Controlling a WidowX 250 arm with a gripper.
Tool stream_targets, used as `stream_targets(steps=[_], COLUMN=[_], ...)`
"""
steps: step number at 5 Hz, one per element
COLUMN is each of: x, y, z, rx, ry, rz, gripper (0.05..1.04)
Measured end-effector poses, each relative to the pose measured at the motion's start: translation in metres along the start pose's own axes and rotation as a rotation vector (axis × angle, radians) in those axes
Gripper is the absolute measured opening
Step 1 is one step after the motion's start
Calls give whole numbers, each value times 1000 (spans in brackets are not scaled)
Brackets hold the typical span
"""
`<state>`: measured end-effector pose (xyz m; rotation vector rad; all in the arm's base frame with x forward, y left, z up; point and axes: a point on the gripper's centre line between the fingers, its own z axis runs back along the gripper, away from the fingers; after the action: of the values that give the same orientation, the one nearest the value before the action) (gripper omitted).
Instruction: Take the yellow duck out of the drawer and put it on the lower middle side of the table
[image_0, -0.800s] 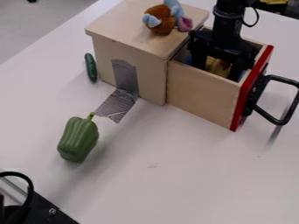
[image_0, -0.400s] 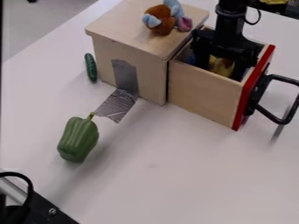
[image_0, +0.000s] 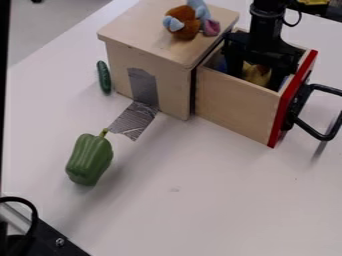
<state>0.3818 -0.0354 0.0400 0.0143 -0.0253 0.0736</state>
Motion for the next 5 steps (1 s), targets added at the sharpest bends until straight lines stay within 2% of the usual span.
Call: stream_targets(steps=[1, 2, 3, 4, 5], x=[-1, -3, -13, -28, -35], y=[1, 2, 7, 10, 11], z=[-2, -2, 3, 12, 45], rx=[8, 7, 23, 25, 4], ry=[-3, -12, -8, 26, -23], rz=[-3, 10, 32, 43, 65], gripper=[637, 433, 316, 255, 234])
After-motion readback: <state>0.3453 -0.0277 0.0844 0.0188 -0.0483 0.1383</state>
